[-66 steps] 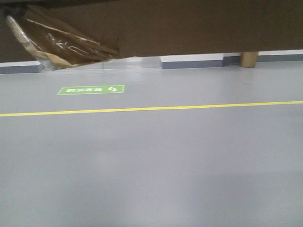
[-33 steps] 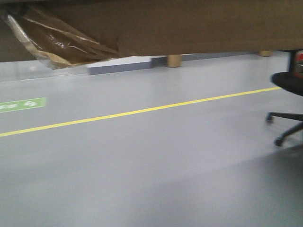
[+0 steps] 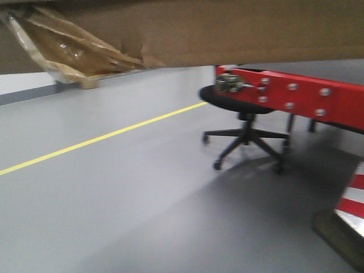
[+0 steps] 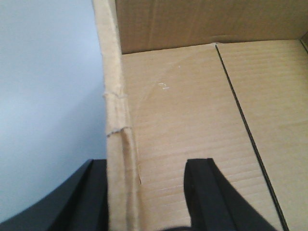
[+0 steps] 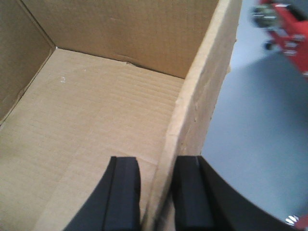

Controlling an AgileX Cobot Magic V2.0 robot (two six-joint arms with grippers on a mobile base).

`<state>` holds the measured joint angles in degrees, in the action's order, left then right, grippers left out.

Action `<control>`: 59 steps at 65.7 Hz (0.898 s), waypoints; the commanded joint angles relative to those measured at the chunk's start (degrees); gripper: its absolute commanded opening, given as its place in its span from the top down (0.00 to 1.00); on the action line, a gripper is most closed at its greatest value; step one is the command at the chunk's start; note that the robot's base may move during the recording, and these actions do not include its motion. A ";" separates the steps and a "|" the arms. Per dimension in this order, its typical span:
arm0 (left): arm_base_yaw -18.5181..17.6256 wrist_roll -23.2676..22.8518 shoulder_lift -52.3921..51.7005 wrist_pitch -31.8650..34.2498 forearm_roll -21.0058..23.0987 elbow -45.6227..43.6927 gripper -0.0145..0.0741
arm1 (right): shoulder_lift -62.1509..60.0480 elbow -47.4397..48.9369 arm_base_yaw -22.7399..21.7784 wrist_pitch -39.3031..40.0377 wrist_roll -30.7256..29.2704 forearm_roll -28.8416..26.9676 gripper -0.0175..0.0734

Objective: Grab carton from right shelf to conveyor
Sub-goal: 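Hold the carton while the base turns and drives to the red conveyor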

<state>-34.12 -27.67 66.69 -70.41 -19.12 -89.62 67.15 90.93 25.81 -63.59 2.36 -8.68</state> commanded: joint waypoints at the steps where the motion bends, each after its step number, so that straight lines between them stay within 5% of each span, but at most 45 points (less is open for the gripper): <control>1: -0.34 1.94 -1.09 0.45 -1.27 -0.30 0.85 | -0.82 0.24 -0.48 2.77 -1.45 2.30 0.88; 16: -0.34 1.94 -1.09 0.45 -3.25 -0.30 0.85 | -0.82 0.24 -0.48 2.77 -1.45 2.30 0.88; 59: -0.34 1.94 -1.09 0.45 -19.08 -0.30 0.85 | -0.82 0.24 -0.48 2.77 -1.45 2.30 0.88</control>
<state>-34.78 -28.02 66.69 -68.33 -29.06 -89.62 67.15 90.93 25.81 -61.73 2.36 -9.79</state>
